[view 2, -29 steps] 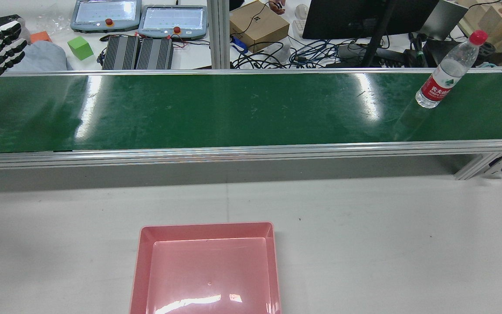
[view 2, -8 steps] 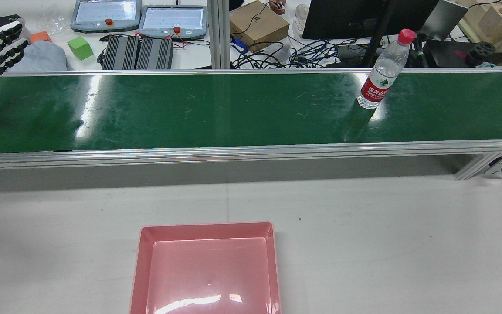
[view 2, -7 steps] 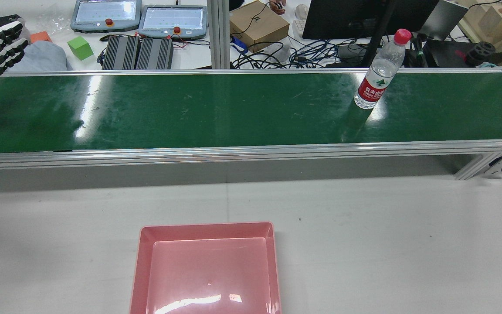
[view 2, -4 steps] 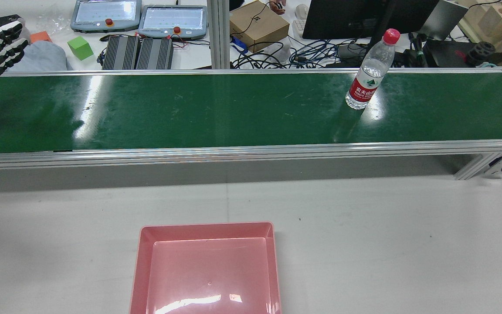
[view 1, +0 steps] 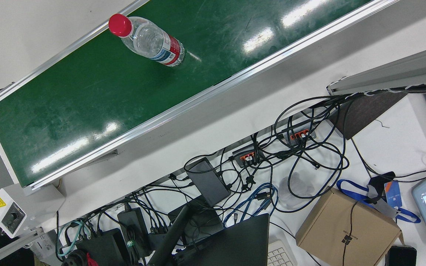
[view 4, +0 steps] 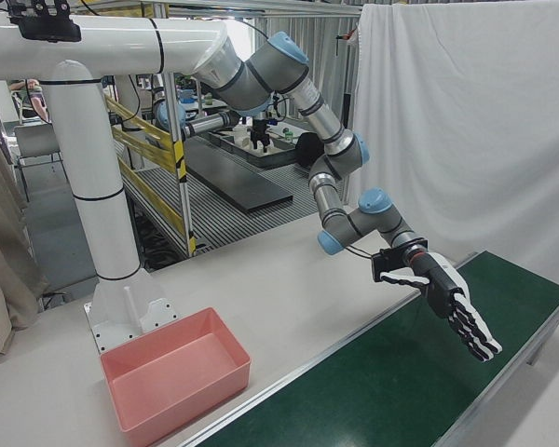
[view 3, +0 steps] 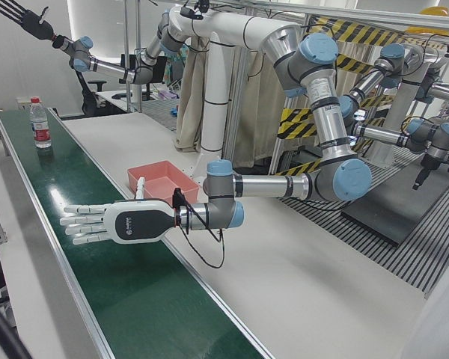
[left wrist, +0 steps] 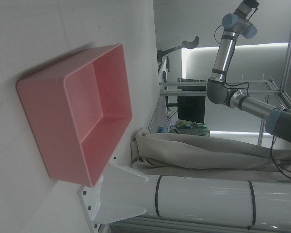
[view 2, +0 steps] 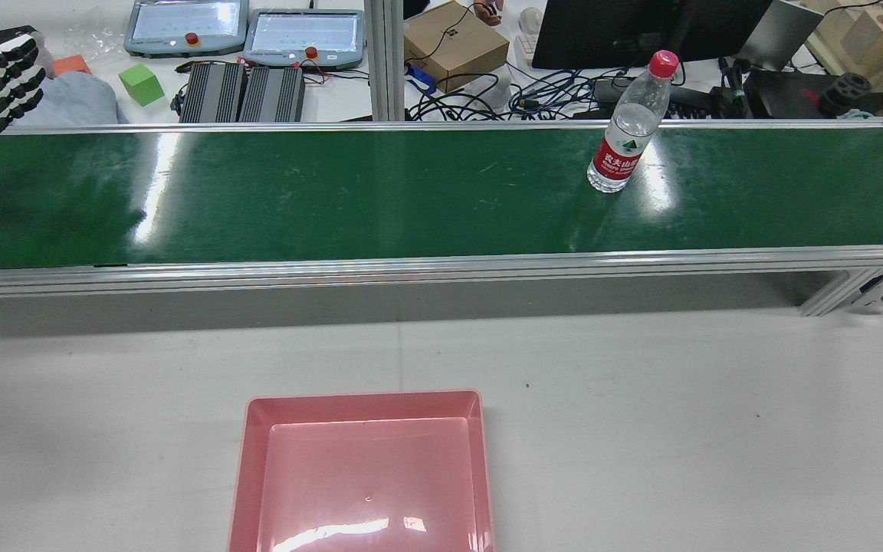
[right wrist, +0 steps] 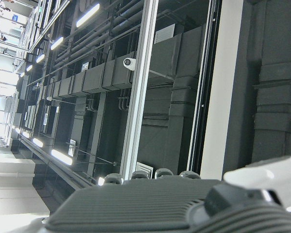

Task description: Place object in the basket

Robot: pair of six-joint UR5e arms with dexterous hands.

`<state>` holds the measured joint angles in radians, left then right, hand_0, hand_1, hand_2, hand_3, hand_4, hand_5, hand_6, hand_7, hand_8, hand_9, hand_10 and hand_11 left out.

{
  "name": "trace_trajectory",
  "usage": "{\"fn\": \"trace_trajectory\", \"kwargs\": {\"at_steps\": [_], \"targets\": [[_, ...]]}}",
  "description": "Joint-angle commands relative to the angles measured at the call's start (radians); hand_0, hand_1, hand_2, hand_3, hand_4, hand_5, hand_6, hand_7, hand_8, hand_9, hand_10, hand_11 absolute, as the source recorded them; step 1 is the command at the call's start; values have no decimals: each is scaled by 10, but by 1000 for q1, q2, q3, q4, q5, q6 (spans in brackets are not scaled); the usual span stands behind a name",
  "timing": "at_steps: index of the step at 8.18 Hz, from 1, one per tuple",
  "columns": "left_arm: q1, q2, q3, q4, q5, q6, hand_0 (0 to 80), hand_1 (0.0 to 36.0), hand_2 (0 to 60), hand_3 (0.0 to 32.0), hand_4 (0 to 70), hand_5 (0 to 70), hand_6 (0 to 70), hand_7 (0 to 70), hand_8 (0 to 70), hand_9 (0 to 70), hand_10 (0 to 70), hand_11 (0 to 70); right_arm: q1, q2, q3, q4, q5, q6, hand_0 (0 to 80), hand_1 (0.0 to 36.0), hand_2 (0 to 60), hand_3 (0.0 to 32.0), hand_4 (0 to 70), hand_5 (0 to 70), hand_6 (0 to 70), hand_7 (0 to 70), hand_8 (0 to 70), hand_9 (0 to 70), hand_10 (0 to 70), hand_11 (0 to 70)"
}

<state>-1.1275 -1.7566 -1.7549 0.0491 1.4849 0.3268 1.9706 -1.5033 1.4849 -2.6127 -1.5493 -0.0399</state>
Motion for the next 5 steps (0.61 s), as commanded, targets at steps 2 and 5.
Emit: {"fn": "trace_trajectory", "kwargs": {"at_steps": [2, 5], "targets": [[0, 0, 0, 0, 0, 0, 491, 0, 0, 34, 5, 94, 0, 0, 31, 25, 8, 20, 1, 0, 0, 0, 0, 0, 0, 0, 0, 0, 0, 0, 0, 0, 0, 0, 0, 0], [-5, 0, 0, 0, 0, -3, 490, 0, 0, 30, 2, 95, 0, 0, 36, 31, 9, 20, 1, 0, 0, -1, 0, 0, 0, 0, 0, 0, 0, 0, 0, 0, 0, 0, 0, 0]]}}
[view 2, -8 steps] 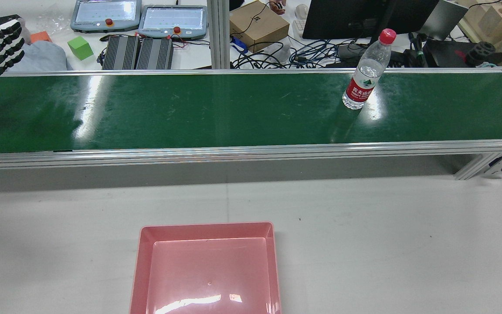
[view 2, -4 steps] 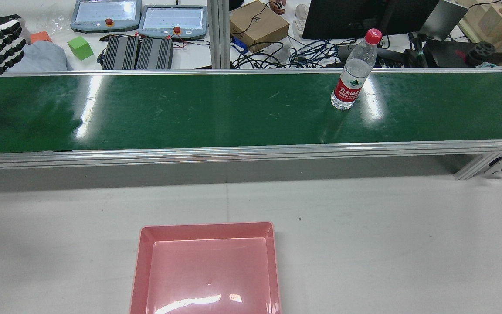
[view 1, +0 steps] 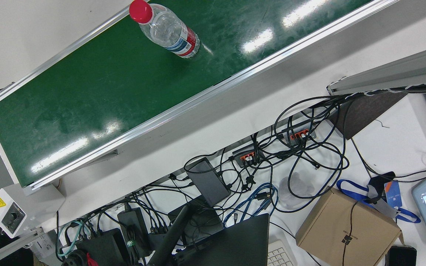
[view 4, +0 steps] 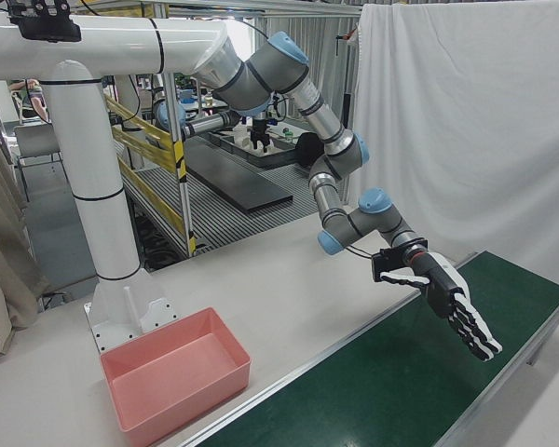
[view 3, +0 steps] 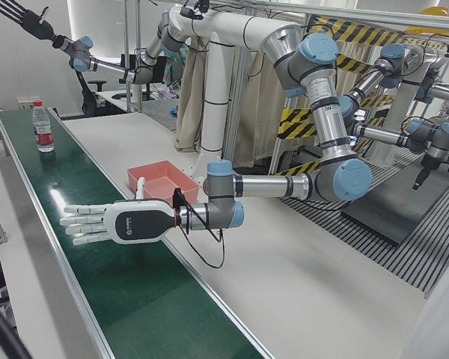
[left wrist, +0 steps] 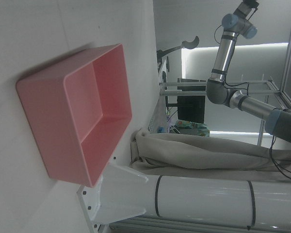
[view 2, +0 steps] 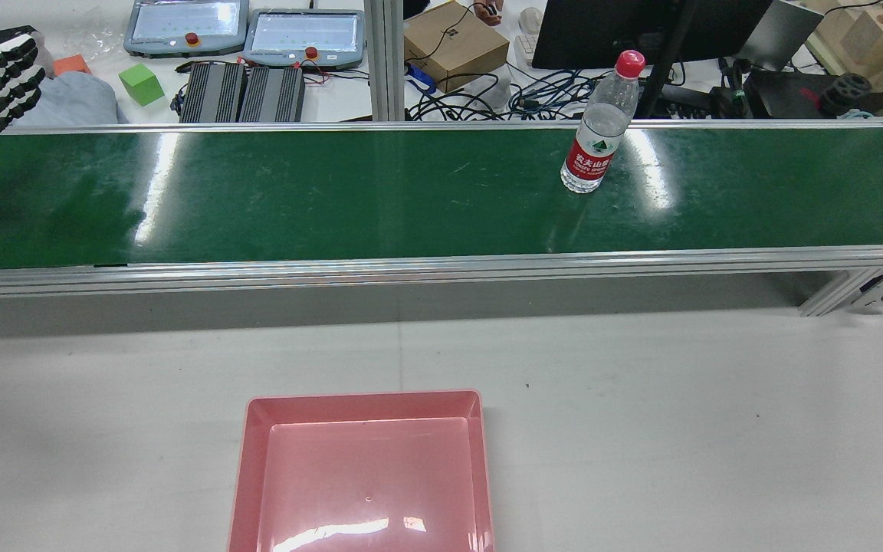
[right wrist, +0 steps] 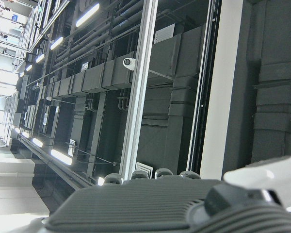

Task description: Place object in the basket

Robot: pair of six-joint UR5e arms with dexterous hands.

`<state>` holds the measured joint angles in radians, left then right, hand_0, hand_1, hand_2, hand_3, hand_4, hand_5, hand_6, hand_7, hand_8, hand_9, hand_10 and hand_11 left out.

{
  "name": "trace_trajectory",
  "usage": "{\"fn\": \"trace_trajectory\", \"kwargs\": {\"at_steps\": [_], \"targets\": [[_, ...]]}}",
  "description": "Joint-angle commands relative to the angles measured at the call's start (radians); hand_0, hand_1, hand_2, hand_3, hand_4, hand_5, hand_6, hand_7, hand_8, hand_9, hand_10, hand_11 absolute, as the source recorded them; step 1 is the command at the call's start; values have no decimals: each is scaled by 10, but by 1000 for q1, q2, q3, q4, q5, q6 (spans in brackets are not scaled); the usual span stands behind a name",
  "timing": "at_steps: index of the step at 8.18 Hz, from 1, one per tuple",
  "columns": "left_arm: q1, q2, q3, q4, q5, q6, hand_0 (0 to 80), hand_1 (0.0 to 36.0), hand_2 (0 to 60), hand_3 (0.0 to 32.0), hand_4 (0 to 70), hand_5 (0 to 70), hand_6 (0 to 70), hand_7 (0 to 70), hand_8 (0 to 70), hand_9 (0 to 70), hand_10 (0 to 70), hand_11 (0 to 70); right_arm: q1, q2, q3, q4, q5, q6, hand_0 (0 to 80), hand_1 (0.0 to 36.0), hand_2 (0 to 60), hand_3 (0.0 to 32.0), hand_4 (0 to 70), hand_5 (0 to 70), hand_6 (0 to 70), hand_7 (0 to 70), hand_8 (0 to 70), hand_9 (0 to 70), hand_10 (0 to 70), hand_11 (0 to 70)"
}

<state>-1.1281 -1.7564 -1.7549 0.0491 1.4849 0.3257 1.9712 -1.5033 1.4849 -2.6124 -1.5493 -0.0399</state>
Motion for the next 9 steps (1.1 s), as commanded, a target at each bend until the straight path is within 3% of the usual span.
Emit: {"fn": "trace_trajectory", "kwargs": {"at_steps": [1, 9], "targets": [[-7, -2, -2, 0, 0, -1, 497, 0, 0, 22, 34, 103, 3, 0, 55, 43, 16, 31, 0, 0, 0, -2, 0, 0, 0, 0, 0, 0, 0, 0, 0, 0, 0, 0, 0, 0], [-7, 0, 0, 0, 0, 0, 496, 0, 0, 22, 39, 100, 5, 0, 53, 36, 14, 27, -2, 0, 0, 0, 0, 0, 0, 0, 0, 0, 0, 0, 0, 0, 0, 0, 0, 0]]}}
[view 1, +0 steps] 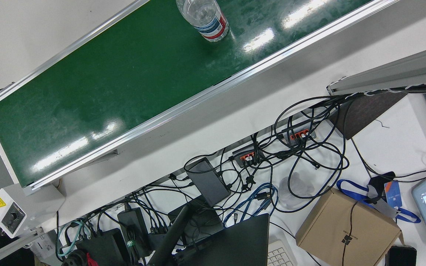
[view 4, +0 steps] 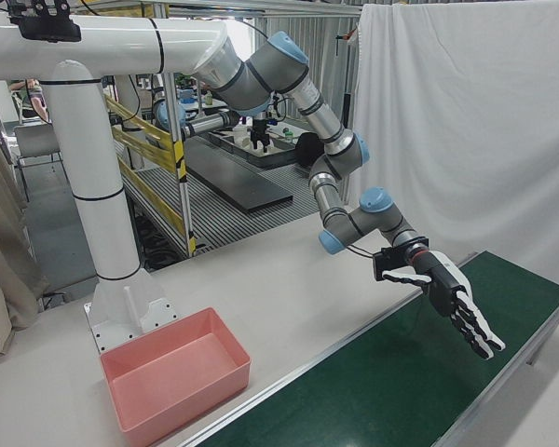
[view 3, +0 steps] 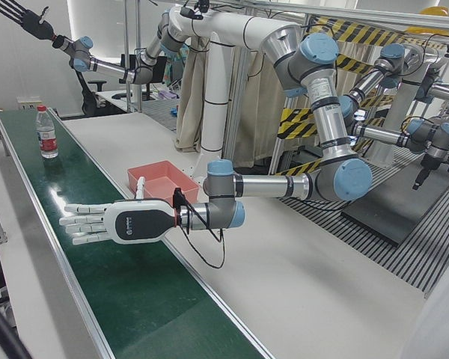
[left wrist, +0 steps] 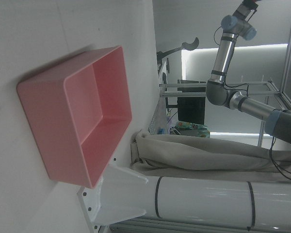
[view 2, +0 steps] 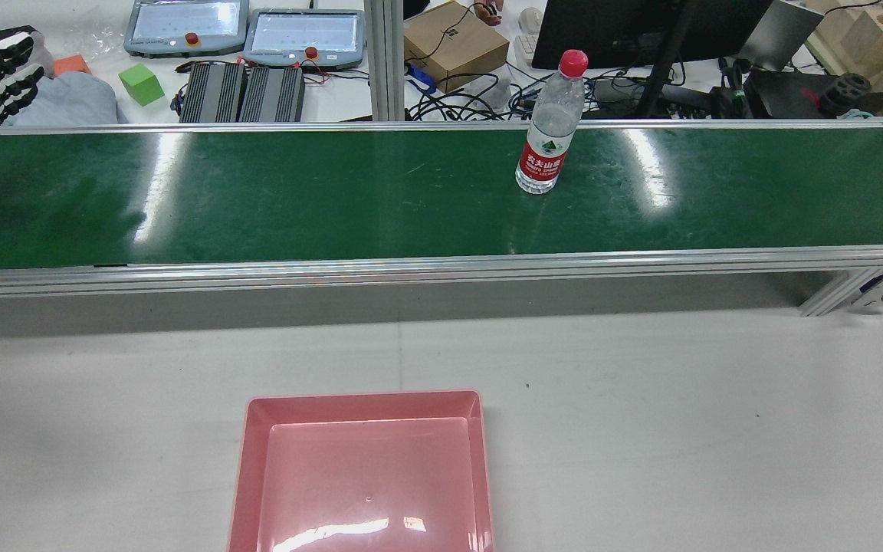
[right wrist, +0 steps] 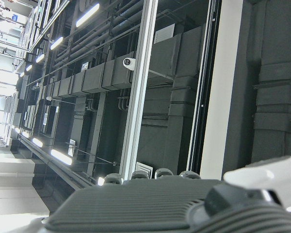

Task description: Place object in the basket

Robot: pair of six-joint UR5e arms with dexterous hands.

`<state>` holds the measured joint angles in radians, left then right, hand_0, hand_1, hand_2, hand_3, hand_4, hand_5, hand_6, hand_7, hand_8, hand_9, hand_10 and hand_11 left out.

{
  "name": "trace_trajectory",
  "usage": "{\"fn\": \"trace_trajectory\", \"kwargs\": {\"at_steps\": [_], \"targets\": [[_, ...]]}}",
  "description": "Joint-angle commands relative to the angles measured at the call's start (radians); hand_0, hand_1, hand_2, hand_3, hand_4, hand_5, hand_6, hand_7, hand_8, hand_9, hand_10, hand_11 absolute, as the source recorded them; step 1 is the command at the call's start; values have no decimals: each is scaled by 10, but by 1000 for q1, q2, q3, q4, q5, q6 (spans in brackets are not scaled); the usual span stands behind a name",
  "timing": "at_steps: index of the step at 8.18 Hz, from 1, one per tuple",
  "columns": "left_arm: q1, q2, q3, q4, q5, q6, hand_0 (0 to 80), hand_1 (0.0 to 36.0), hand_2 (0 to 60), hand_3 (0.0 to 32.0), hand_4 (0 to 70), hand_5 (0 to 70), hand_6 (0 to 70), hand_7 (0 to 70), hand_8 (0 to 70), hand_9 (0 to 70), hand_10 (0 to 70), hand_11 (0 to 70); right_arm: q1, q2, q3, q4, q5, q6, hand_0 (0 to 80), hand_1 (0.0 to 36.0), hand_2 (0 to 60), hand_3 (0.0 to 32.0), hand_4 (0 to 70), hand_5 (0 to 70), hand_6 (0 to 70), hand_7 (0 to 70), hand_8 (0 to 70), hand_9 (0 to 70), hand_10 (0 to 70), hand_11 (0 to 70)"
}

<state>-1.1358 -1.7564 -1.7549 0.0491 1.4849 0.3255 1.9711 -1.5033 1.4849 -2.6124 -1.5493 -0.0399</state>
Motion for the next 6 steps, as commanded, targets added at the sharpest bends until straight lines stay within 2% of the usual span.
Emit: {"fn": "trace_trajectory", "kwargs": {"at_steps": [1, 6], "targets": [[1, 0, 0, 0, 0, 1, 492, 0, 0, 30, 7, 96, 0, 0, 37, 29, 5, 15, 0, 0, 0, 0, 0, 0, 0, 0, 0, 0, 0, 0, 0, 0, 0, 0, 0, 0], [1, -2, -2, 0, 2, 0, 490, 0, 0, 36, 2, 95, 0, 0, 32, 24, 5, 16, 0, 0, 0, 0, 0, 0, 0, 0, 0, 0, 0, 0, 0, 0, 0, 0, 0, 0]]}}
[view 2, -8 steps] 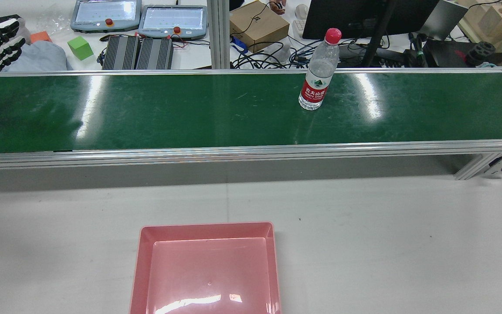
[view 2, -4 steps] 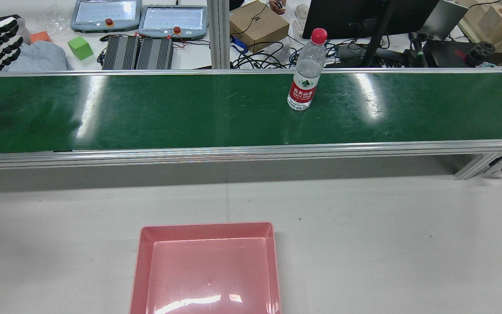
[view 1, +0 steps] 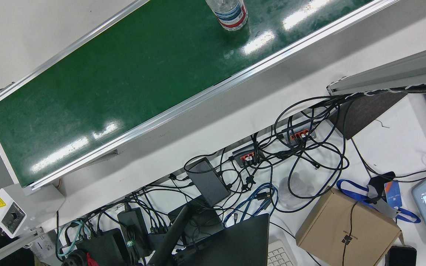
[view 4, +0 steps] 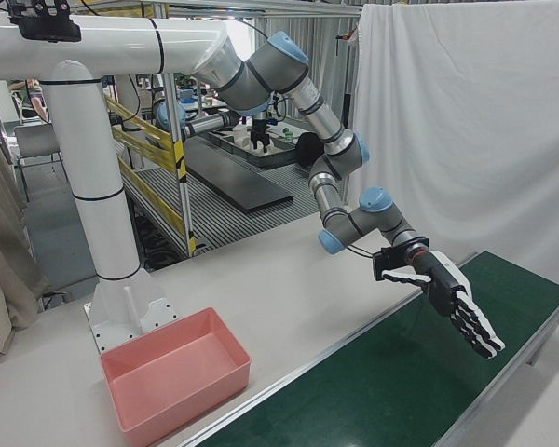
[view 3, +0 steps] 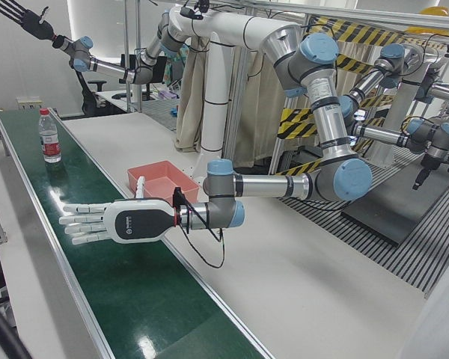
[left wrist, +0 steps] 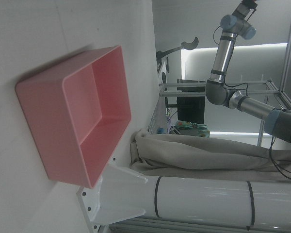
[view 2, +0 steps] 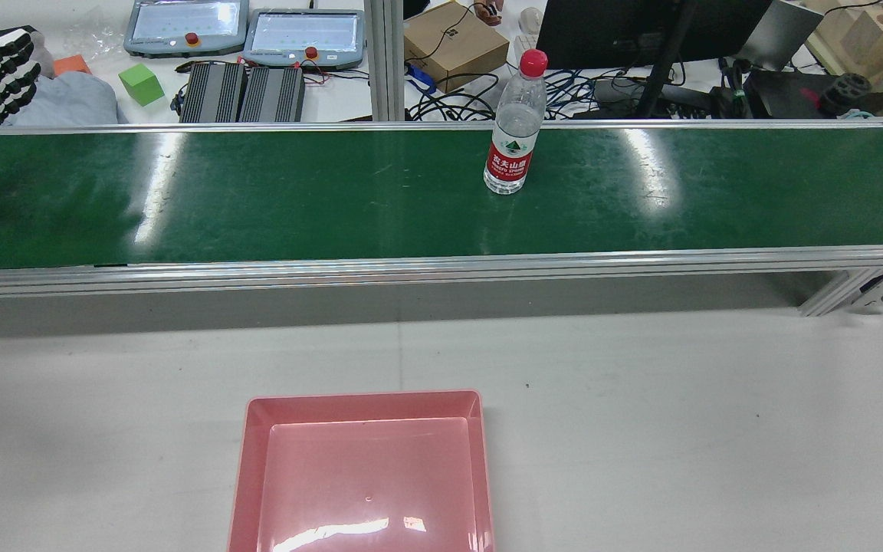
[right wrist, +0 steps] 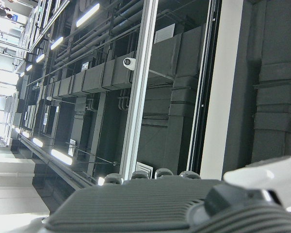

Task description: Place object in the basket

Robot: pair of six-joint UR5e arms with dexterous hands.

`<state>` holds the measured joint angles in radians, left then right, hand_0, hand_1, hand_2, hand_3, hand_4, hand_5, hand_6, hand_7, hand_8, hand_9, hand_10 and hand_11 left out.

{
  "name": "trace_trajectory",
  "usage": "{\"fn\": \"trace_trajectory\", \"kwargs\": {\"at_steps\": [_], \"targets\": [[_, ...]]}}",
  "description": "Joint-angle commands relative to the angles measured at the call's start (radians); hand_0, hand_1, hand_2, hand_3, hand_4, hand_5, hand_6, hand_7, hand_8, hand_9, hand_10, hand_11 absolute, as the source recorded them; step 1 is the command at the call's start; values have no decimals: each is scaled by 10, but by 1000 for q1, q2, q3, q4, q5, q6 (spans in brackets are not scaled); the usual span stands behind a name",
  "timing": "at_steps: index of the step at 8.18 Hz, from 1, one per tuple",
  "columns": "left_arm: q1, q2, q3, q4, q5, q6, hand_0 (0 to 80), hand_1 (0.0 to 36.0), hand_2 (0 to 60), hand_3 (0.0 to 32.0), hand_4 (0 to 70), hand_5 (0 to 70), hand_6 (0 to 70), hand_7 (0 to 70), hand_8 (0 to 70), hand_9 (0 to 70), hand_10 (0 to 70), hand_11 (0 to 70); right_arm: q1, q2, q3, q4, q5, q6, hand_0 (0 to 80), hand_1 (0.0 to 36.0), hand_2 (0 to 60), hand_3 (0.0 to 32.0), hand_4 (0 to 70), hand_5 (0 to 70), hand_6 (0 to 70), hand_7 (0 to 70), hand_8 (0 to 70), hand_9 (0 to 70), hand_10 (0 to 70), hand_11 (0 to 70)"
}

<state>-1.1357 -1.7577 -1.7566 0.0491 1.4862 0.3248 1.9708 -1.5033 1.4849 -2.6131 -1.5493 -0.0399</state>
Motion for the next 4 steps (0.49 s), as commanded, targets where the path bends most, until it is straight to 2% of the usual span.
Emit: {"fn": "trace_trajectory", "kwargs": {"at_steps": [1, 4], "targets": [[-1, 0, 0, 0, -1, 0, 491, 0, 0, 36, 1, 95, 0, 0, 35, 30, 2, 12, 0, 0, 0, 1, 0, 0, 0, 0, 0, 0, 0, 0, 0, 0, 0, 0, 0, 0], [1, 1, 2, 0, -1, 0, 488, 0, 0, 26, 2, 98, 0, 0, 36, 32, 8, 19, 0, 0, 0, 1, 0, 0, 0, 0, 0, 0, 0, 0, 0, 0, 0, 0, 0, 0]]}}
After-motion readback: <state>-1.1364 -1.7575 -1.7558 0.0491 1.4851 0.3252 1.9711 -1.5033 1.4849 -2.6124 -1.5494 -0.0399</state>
